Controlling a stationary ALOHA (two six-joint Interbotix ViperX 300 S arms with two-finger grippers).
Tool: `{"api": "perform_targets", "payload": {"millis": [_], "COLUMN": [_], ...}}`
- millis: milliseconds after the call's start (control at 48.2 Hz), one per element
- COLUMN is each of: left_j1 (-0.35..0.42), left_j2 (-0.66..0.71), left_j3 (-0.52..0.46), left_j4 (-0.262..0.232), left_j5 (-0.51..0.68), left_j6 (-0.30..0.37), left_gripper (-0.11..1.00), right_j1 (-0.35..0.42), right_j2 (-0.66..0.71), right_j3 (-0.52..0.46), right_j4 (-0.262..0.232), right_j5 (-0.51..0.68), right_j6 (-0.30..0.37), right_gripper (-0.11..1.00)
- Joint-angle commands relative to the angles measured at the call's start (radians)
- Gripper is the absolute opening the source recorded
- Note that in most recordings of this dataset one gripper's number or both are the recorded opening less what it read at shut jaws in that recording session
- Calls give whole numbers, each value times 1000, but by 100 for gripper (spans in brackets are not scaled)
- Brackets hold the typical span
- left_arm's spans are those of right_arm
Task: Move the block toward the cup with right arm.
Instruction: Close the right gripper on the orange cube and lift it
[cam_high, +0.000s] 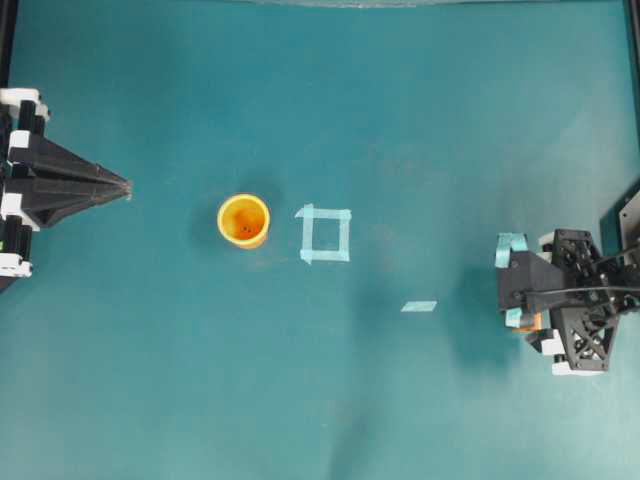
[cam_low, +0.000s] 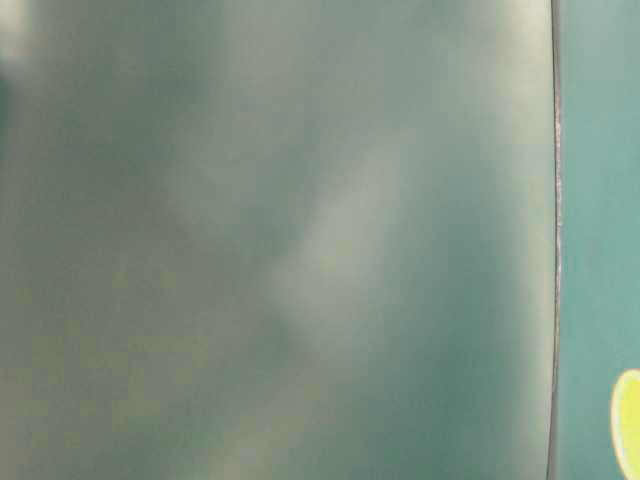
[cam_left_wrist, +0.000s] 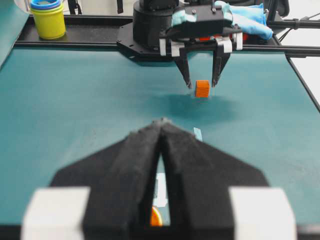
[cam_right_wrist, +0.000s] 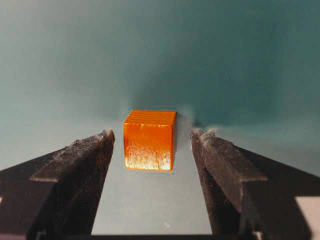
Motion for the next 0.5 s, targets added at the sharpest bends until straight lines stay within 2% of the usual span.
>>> {"api": "perform_targets", "payload": {"millis": [0, 270, 332, 436, 477], "left_j1": [2, 2, 2, 0, 2], "left_j2": [9, 9, 9, 9, 9], "left_j3": [-21, -23, -23, -23, -23], "left_j4": [2, 2, 2, 2, 2], "left_j5": [-6, -5, -6, -6, -6], "left_j6": [0, 2, 2, 2, 2], "left_gripper": [4, 4, 4, 4, 4], "right_j1": [8, 8, 8, 8, 8], "right_j2": [14, 17, 8, -20, -35], "right_j3": [-14, -17, -26, -51, -63], "right_j4": [3, -5, -5, -6, -8], "right_j5": [-14, 15, 29, 57, 71], "right_j6": [0, -3, -3, -5, -3], "right_gripper": [65, 62, 57, 42, 39]}}
